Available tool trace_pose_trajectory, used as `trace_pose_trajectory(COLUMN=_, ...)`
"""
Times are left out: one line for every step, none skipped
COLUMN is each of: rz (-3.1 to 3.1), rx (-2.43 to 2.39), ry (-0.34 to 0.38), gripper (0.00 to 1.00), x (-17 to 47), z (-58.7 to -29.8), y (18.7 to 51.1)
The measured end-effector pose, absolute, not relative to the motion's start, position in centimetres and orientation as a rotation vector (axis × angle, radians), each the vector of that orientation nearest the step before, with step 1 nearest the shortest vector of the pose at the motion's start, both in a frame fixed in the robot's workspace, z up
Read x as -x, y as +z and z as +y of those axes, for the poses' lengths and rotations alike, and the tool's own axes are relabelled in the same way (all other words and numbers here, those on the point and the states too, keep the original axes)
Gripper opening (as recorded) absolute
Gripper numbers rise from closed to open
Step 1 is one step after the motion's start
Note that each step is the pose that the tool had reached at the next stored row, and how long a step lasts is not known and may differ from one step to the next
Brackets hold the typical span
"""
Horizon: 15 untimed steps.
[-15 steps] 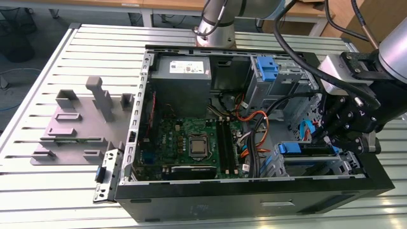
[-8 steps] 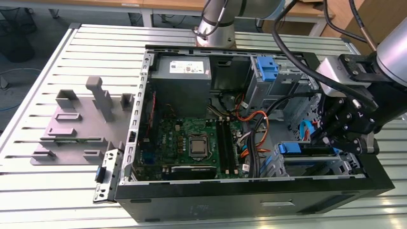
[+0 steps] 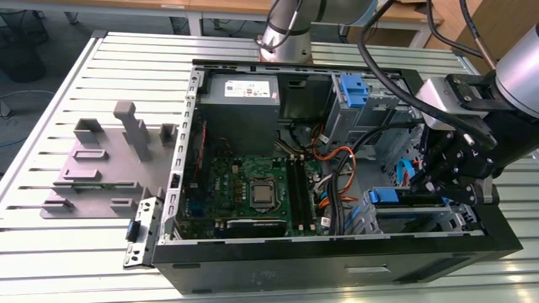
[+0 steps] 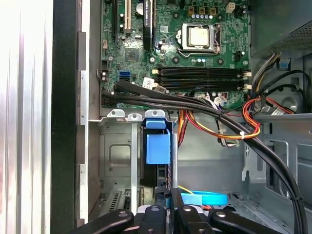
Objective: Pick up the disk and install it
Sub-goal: 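Insert the first disk wire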
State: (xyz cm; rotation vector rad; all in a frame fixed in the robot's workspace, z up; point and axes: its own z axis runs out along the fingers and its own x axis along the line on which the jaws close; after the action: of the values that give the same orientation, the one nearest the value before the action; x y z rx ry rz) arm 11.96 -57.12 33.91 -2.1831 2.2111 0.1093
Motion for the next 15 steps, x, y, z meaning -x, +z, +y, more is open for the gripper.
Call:
trace_pose_trajectory(rz=2.211, rx=2.183, ry=0.109, gripper=0.16, x=-11.96, z=-57.11, y=33.89)
trace_pose_trajectory(rz=2.211, rx=2.183, ry=0.109, gripper=0.16, x=-11.96, z=-57.12, y=33.87)
trace_pose_trajectory(rz=2.211, rx=2.183, ry=0.109, gripper=0.16, x=-11.96, z=-57.11, y=33.83)
trace_pose_trajectory(rz=2.211, rx=2.183, ry=0.109, gripper=0.16, x=-11.95, z=-57.11, y=33.80)
trace_pose_trajectory(rz=2.211, rx=2.183, ry=0.109, gripper=0.16, x=-11.95, z=-57.11, y=33.78)
trace_pose_trajectory(rz=2.211, rx=2.183, ry=0.109, gripper=0.16, x=-11.95, z=-57.12, y=33.77)
trace_pose_trajectory(rz=2.211, rx=2.183, ry=0.109, gripper=0.16, x=-11.95, z=-57.12, y=33.75)
trace_pose_trajectory(rz=2.211, rx=2.183, ry=0.109, gripper=0.16, x=-11.96, z=-57.12, y=33.74)
trace_pose_trajectory(rz=2.211, rx=2.183, ry=0.109, gripper=0.16, x=-11.97, z=-57.12, y=33.73)
trace_pose_trajectory(rz=2.211, rx=2.183, ry=0.109, gripper=0.16, x=-11.99, z=-57.12, y=33.72)
trace_pose_trajectory(rz=2.211, rx=2.183, ry=0.109, gripper=0.16, x=-12.00, z=-57.12, y=33.72)
trace_pose_trajectory(rz=2.211, rx=2.183, ry=0.109, gripper=0.16, x=-12.02, z=-57.11, y=33.71)
trace_pose_trajectory(rz=2.211, rx=2.183, ry=0.109, gripper=0.16, x=-12.02, z=-57.11, y=33.71)
trace_pose_trajectory(rz=2.211, rx=2.183, ry=0.109, gripper=0.16, x=-12.02, z=-57.12, y=33.71)
trace_pose_trajectory(rz=2.211, rx=2.183, ry=0.109, gripper=0.16, x=-12.02, z=-57.12, y=33.67)
